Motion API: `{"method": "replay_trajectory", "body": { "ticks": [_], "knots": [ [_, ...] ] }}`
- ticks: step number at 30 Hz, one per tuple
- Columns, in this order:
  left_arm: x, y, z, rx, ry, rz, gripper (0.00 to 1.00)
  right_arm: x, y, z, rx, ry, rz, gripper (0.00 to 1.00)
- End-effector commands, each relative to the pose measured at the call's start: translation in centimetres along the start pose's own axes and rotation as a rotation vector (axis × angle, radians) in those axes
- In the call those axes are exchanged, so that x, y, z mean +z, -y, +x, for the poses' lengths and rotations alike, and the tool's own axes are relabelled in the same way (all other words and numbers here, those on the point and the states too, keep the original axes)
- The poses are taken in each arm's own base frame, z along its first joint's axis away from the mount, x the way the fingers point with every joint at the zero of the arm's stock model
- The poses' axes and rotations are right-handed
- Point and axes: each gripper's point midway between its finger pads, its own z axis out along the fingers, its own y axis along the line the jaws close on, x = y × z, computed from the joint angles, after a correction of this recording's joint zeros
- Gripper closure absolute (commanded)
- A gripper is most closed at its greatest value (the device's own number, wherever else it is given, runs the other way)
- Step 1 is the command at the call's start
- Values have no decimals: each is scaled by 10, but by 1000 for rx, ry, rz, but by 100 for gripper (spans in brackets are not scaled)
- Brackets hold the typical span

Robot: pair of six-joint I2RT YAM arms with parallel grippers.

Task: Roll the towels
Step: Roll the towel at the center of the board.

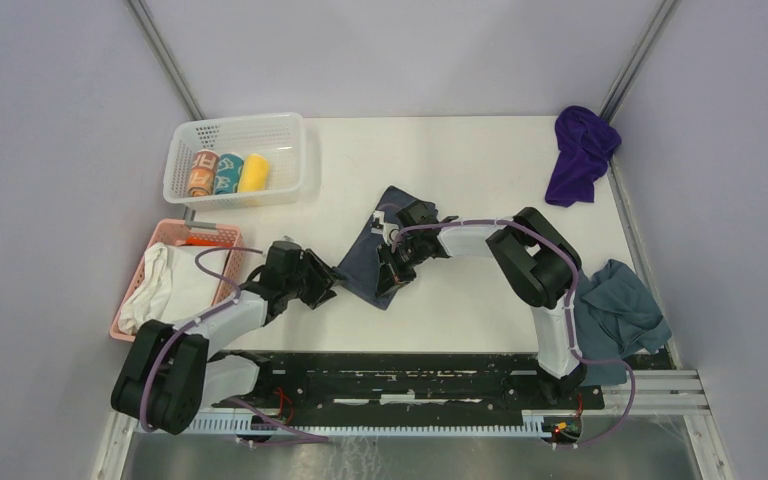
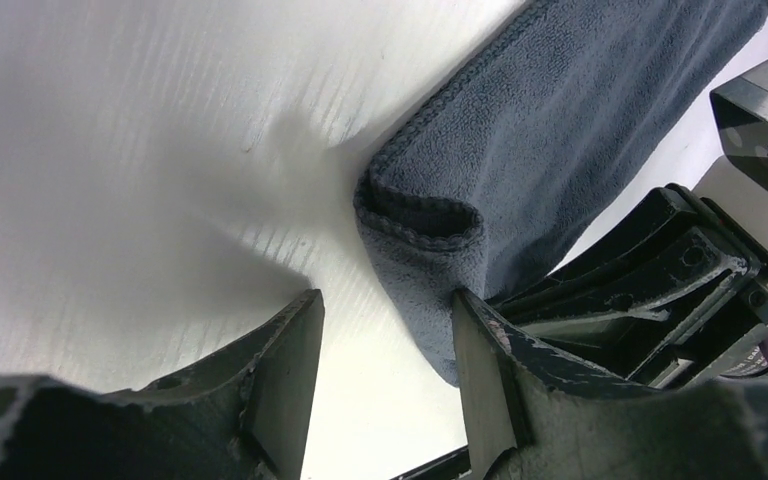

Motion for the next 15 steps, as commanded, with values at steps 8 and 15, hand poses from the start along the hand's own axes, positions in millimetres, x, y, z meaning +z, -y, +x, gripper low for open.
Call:
{"method": "replay_trajectory", "body": {
  "ticks": [8,15],
  "knots": [
    [16,-4,-6,-13,18,-74,46,-36,-23,-31,-170,138,90,67],
    [25,-18,1,-13,-10,-139,49,-61,-36,-33,-322,213,210,55]
  ]
}}
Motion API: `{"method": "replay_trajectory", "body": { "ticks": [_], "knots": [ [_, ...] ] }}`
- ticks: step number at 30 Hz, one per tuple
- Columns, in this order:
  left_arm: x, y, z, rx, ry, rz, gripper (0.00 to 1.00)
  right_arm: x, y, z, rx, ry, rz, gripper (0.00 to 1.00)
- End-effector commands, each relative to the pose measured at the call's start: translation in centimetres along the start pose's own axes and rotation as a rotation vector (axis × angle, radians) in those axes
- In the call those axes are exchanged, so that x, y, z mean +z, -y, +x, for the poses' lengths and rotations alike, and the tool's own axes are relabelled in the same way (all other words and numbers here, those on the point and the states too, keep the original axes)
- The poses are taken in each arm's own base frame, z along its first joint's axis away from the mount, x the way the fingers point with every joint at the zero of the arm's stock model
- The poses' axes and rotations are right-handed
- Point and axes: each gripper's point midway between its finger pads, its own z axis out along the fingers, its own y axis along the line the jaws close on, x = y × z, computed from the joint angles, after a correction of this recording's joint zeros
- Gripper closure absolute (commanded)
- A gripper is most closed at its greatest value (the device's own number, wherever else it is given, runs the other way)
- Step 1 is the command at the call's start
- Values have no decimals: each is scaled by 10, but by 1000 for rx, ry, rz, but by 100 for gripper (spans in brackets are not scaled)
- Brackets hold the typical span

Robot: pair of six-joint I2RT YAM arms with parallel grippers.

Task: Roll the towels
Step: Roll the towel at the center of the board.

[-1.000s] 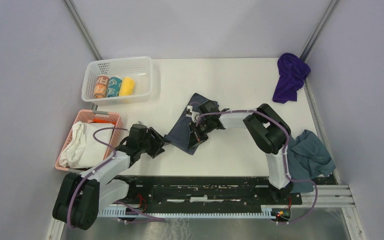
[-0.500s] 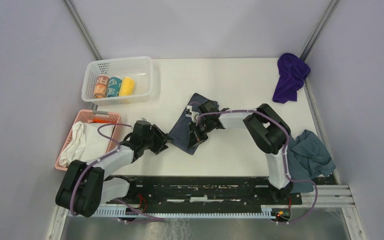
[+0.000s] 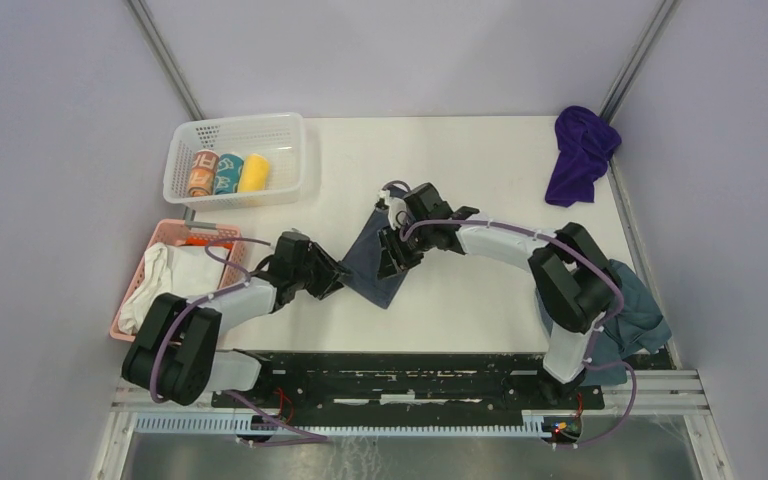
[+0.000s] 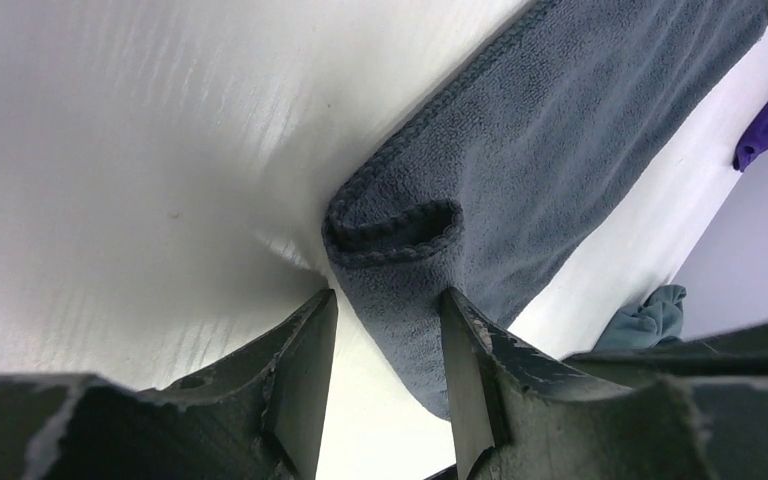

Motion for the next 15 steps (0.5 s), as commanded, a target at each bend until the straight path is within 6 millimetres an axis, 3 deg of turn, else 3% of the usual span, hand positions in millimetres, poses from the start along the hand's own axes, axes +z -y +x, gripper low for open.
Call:
{"method": "replay_trajectory", "body": {
  "ticks": [1,6,15],
  "knots": [
    [7,-31,5,-22,2,-132,49,-16,-16,-10,-167,65,68,55],
    [10,-38,8,-22,-7,-168,51,-1,-41,-5,-291,53,83,55],
    [11,-46,11,-8,-14,-212,51,27,-28,1,-328,41,179,55]
  ]
}}
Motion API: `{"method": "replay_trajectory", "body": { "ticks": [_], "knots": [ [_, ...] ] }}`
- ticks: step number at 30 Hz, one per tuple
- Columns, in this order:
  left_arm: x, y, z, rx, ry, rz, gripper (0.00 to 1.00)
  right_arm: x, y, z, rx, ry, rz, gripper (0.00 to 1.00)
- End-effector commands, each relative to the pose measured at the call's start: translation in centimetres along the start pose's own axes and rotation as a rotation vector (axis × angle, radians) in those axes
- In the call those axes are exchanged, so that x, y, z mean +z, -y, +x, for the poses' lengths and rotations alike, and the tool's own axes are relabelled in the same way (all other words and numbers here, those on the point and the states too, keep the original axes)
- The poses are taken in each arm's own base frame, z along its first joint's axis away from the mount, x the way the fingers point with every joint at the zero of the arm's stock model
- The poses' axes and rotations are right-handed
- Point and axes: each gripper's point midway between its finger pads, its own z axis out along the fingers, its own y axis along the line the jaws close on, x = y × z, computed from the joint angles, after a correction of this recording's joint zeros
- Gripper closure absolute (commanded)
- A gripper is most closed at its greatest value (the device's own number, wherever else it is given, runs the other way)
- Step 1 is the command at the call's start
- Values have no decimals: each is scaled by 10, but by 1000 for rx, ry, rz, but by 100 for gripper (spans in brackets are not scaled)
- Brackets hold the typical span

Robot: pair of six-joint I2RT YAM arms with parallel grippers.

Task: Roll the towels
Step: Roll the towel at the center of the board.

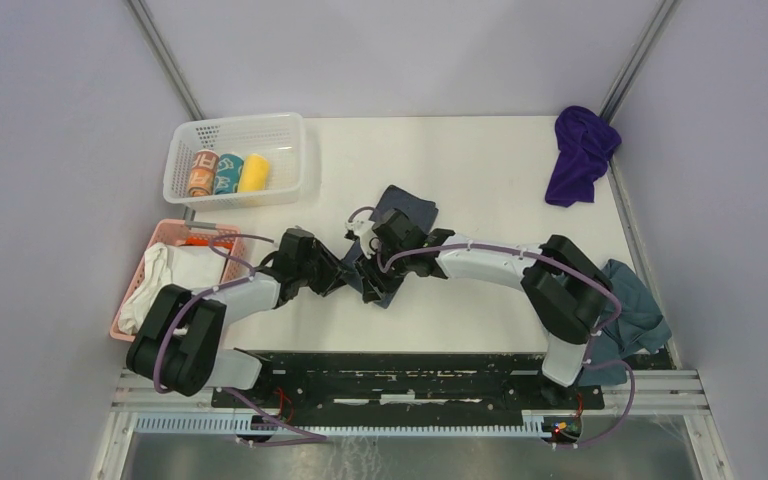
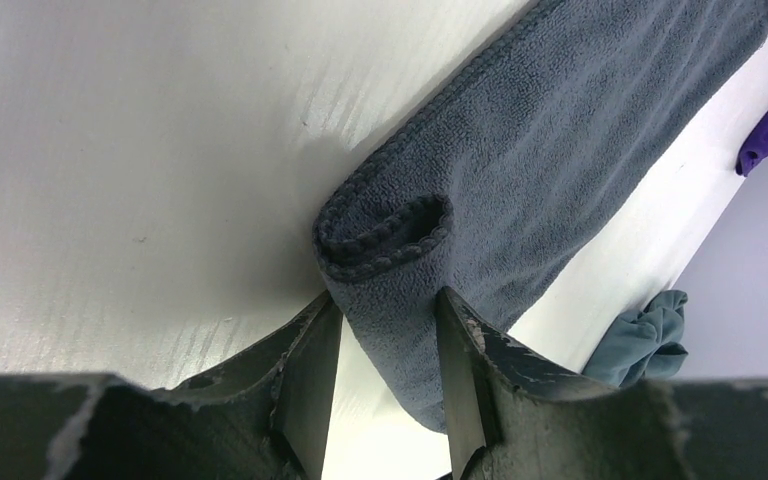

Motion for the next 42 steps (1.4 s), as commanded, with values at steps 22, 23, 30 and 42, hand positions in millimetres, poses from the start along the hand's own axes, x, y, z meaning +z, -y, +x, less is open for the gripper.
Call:
{"method": "replay_trajectory", "body": {
  "ticks": [22,23,30,42],
  "knots": [
    [3,-64,7,12,4,-279,50,23,44,40,-194,-182,251,48],
    [4,-65,7,13,2,-283,50,23,46,42,-212,-194,272,48],
    [6,-73,9,20,-8,-320,50,14,63,49,-322,-246,463,44],
    [8,-88,15,31,-35,-375,59,-16,25,2,-360,-60,392,36]
  ]
}}
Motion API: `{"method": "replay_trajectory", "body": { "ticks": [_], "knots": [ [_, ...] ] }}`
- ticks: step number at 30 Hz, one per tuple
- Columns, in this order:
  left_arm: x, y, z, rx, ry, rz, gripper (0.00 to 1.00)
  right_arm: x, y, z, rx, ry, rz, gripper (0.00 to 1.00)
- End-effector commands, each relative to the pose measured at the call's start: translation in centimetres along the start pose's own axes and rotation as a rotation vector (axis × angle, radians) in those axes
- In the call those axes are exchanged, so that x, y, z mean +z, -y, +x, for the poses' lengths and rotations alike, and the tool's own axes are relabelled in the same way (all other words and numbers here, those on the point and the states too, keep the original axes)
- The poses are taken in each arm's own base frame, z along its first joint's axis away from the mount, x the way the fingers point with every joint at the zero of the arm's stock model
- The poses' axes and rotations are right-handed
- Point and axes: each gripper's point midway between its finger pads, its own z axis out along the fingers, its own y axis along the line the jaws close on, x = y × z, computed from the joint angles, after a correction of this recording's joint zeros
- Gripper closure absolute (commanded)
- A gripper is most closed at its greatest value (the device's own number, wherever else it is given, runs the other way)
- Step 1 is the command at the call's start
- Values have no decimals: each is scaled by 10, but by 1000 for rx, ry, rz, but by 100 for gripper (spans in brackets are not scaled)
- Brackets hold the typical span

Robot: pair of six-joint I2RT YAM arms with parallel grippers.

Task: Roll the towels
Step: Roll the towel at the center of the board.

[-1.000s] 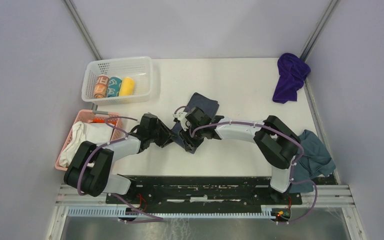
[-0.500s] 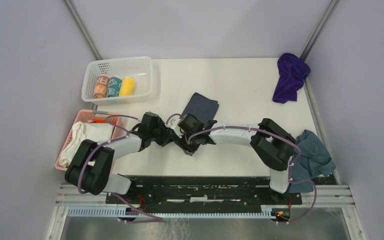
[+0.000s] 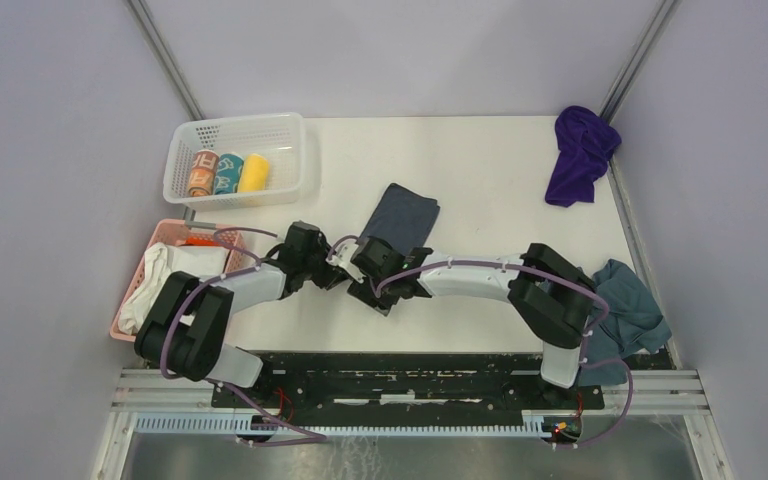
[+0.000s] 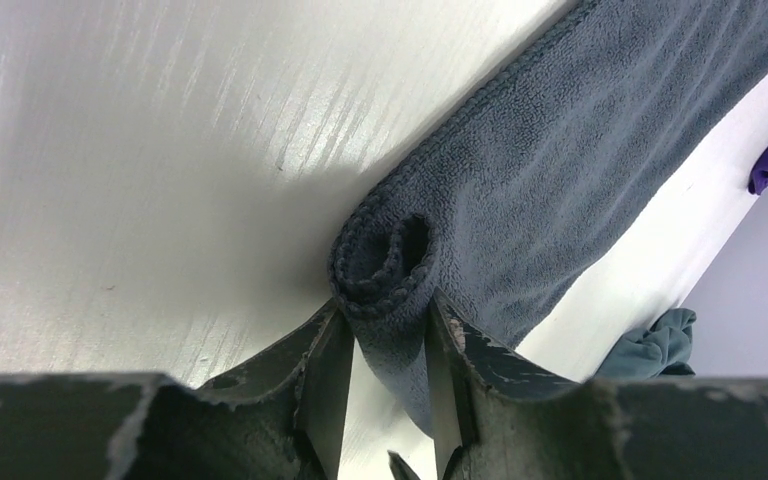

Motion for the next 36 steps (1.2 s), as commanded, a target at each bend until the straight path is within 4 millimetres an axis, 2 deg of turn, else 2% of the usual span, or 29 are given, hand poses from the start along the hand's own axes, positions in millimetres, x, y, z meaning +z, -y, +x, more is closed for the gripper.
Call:
{"method": "replay_trajectory", "body": {
  "ticks": [1,5,13,25,33,36],
  "knots": [
    [0,-90,21,31,-38,-329,60,-41,9,-32,-1,135,16,35],
    [0,-88,23,28,-49,-334,61,-46,9,-38,-25,177,13,32],
    [-2,-86,22,21,-53,-341,61,-26,-8,-35,-56,175,-11,36],
    [-2,-88,22,19,-50,-351,61,17,2,12,-105,6,86,44],
    [-1,-86,18,29,-36,-353,61,28,14,34,-141,-84,156,59],
    [-3,-86,16,31,-26,-357,62,32,19,42,-159,-126,182,70]
  ]
}}
